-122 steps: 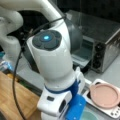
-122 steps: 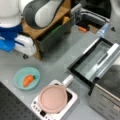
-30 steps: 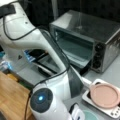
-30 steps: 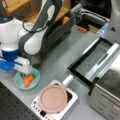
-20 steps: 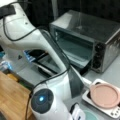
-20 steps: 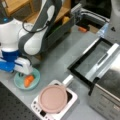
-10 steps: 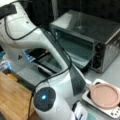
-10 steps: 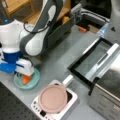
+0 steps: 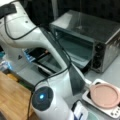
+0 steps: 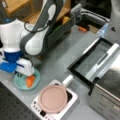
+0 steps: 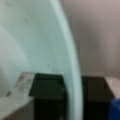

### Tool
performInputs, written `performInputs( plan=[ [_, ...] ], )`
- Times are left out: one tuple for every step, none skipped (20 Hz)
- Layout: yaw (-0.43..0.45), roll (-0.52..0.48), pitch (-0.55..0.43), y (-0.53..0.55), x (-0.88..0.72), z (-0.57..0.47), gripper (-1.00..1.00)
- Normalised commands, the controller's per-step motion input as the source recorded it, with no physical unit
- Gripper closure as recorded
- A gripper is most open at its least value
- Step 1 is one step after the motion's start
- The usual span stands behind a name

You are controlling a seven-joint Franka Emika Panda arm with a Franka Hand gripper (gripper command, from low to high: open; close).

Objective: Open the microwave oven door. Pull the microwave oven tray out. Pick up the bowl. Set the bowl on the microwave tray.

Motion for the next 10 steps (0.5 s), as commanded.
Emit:
performInputs(
  plan=[
    [-0.154,0.214,0.138,0.32,-0.18,0.32,1.00],
    [-0.142,0.201,0.145,0.33,-0.20,0.40,1.00],
    [-0.127,0.189,0.152,0.34,-0.21,0.47,1.00],
    [-0.119,0.157,0.145,0.29,-0.19,0.43,1.00],
    [-0.110,0.114,0.130,0.28,-0.20,0.46,1.00],
    [-0.103,0.090,0.116,0.27,-0.20,0.45,1.00],
    [-0.086,0.022,0.121,0.24,-0.19,0.41,1.00],
    [-0.076,-0.011,0.111,0.21,-0.18,0.34,1.00],
    [-0.064,-0.057,0.115,0.19,-0.17,0.29,1.00],
    [-0.056,-0.079,0.107,0.17,-0.16,0.22,1.00]
  ],
)
